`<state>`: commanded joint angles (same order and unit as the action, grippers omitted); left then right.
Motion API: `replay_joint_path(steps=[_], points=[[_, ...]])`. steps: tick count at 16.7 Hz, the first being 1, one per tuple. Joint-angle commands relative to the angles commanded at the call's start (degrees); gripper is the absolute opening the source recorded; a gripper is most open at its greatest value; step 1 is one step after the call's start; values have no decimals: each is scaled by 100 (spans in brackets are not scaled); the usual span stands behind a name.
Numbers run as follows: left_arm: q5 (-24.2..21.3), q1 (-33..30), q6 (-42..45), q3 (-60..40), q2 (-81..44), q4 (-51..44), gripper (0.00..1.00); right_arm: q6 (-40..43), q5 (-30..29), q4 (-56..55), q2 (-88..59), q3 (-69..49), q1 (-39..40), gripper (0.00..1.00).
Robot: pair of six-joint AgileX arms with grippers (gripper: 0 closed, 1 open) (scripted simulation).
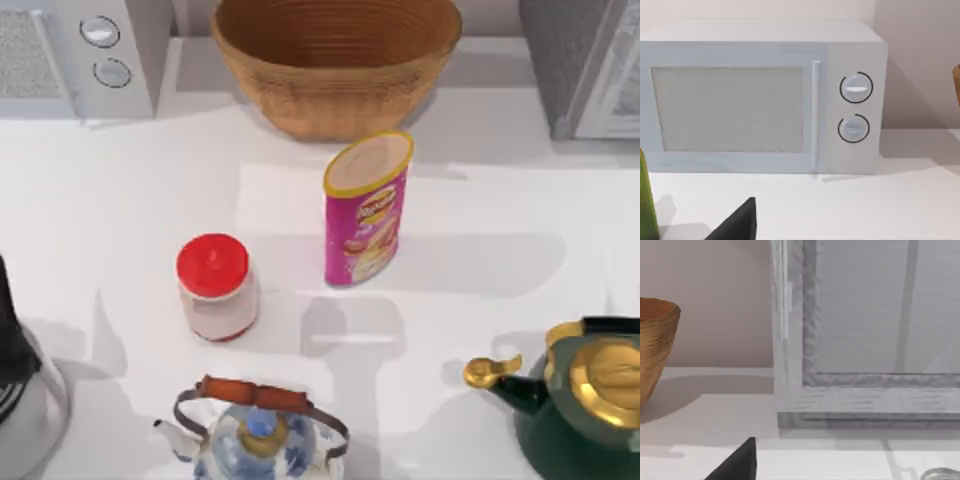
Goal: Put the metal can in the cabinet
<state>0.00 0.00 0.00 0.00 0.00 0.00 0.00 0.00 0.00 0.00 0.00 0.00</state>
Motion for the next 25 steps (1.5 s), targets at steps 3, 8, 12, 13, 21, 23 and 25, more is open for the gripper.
replay_joint_path(steps=[3, 8, 12, 13, 21, 23, 25], points=[[0, 0, 0, 0, 0, 0, 100, 12, 18, -24, 9, -55, 12, 100], [0, 0, 0, 0, 0, 0, 100, 160, 117, -144, -213, -870, 3, 100], [0, 0, 0, 0, 0, 0, 100, 227, 69, 17, -988, -1678, -247, 100], [0, 0, 0, 0, 0, 0, 100, 233, 55, 83, -1255, -1875, -330, 100], [0, 0, 0, 0, 0, 0, 100, 438, 195, 553, -3982, -3142, -984, 100], [0, 0, 0, 0, 0, 0, 100, 557, 307, 617, -4730, -3340, -1123, 100], [0, 0, 0, 0, 0, 0, 100, 687, 433, 666, -5474, -3478, -1254, 100]])
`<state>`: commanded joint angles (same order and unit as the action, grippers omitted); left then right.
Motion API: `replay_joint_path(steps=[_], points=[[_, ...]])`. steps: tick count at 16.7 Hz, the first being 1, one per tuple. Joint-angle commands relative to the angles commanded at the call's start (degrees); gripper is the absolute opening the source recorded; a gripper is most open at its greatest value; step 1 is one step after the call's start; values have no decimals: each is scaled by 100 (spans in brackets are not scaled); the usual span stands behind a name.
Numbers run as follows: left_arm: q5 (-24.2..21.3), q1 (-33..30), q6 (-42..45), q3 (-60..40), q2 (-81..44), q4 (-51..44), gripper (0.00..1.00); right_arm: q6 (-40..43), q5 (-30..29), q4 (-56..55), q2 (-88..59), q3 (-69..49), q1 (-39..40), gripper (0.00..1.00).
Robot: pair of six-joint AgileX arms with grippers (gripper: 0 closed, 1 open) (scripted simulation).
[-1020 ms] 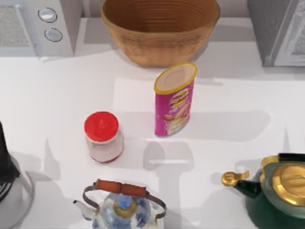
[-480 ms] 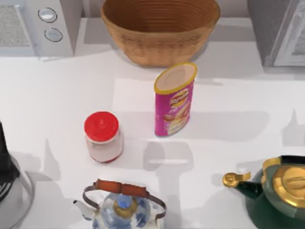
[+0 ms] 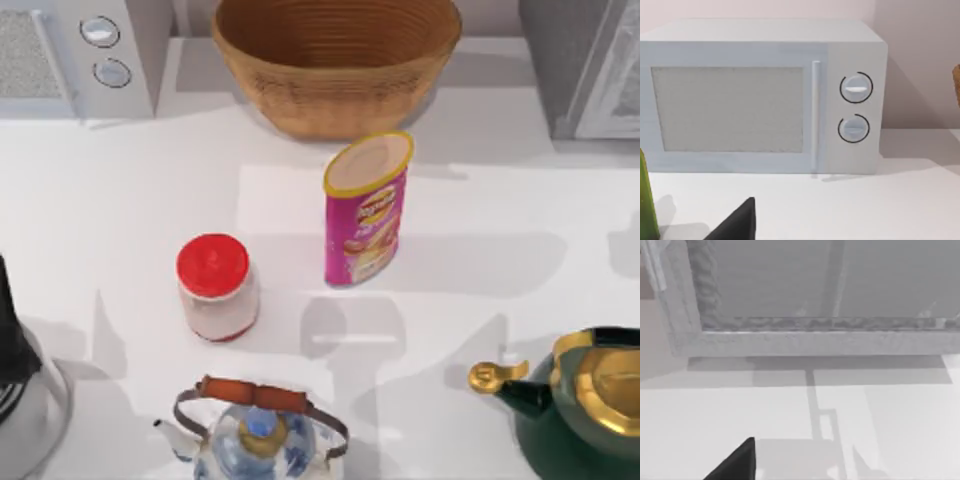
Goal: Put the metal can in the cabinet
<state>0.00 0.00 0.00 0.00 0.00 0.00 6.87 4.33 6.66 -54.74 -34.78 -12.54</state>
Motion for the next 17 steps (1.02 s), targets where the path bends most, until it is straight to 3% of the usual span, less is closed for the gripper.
replay_joint_path(steps=[8, 17], points=[[0, 0, 0, 0, 0, 0, 100, 441, 478, 74, -2295, -128, -350, 100], [0, 0, 0, 0, 0, 0, 100, 493, 536, 78, -2579, -109, -370, 100]])
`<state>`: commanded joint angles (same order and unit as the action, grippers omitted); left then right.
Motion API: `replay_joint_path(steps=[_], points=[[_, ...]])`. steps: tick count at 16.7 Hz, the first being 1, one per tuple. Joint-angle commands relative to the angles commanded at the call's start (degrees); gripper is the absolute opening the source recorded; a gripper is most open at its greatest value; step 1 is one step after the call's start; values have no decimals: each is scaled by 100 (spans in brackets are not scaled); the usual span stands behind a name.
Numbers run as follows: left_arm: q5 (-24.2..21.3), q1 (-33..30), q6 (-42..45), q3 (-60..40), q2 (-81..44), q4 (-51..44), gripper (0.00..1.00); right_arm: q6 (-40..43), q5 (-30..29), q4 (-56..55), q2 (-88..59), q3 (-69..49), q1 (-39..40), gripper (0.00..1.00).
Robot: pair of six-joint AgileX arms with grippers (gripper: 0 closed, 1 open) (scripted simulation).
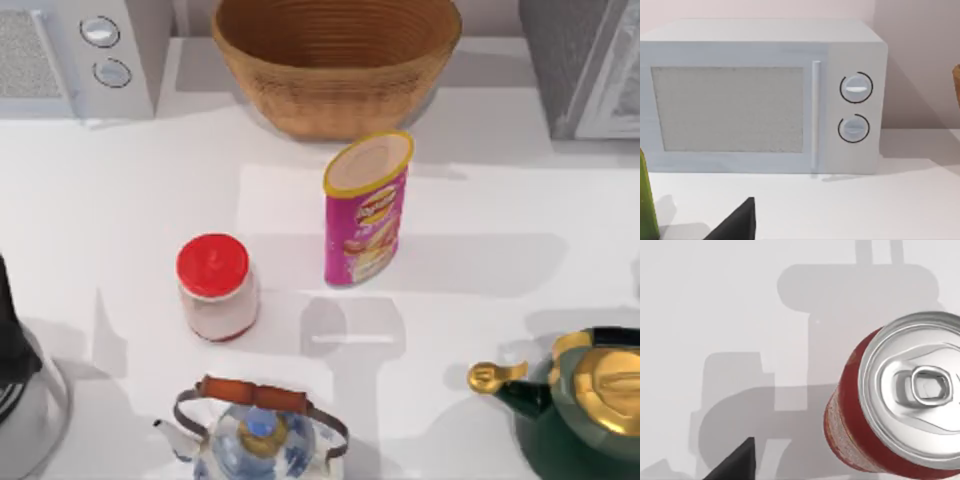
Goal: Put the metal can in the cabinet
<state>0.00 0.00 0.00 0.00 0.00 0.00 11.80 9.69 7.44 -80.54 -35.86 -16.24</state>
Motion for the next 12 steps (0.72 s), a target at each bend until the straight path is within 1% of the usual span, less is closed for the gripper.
replay_joint_path(steps=[3, 8, 12], points=[[0, 0, 0, 0, 0, 0, 100, -14, 11, -205, -328, -136, -1, 100], [0, 0, 0, 0, 0, 0, 100, -90, -64, -1142, -1401, -289, 72, 100], [0, 0, 0, 0, 0, 0, 100, -180, -137, -1430, -1623, -209, 183, 100]])
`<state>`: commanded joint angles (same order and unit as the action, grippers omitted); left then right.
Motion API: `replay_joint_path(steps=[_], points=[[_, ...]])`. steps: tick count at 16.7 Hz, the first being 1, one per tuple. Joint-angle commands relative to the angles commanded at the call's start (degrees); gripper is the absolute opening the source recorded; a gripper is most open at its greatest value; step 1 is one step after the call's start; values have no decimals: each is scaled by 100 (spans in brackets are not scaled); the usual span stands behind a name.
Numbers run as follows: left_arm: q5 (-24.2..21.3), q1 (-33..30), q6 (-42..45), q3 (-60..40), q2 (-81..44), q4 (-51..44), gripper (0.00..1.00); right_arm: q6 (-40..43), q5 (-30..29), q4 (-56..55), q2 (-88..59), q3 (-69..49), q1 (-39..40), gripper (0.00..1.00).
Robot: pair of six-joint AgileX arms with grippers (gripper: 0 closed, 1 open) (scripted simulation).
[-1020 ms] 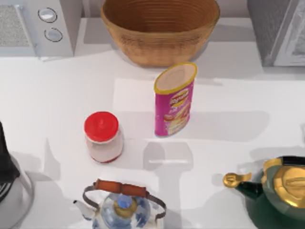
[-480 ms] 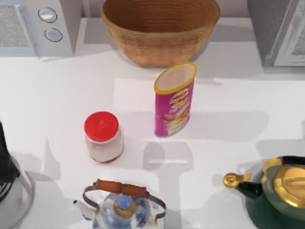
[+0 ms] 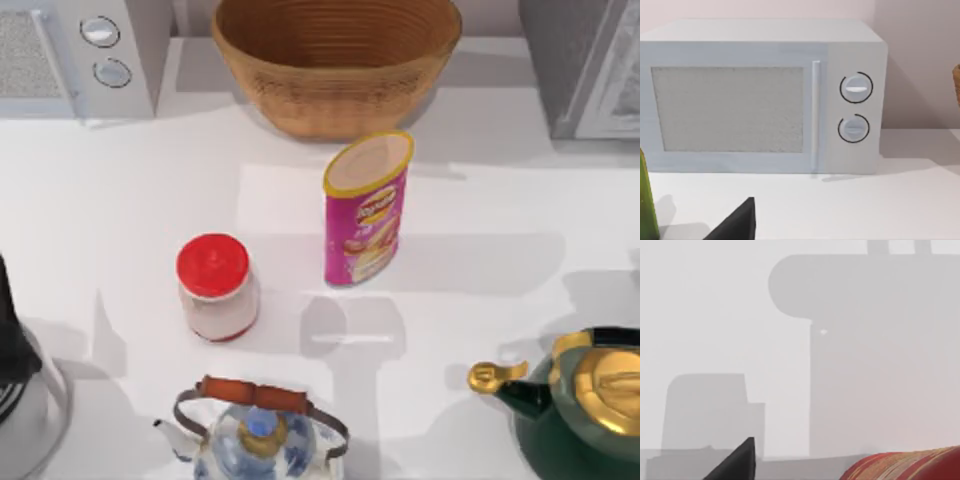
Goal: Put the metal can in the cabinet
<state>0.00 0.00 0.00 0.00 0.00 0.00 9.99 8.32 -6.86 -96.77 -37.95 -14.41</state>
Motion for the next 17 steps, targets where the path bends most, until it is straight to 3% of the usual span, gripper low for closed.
replay_joint_path(steps=[2, 15, 17], points=[[0, 0, 0, 0, 0, 0, 100, 0, 0, 0, 0, 0, 0, 100], [0, 0, 0, 0, 0, 0, 100, 0, 0, 0, 0, 0, 0, 2], [0, 0, 0, 0, 0, 0, 100, 0, 0, 0, 0, 0, 0, 0]])
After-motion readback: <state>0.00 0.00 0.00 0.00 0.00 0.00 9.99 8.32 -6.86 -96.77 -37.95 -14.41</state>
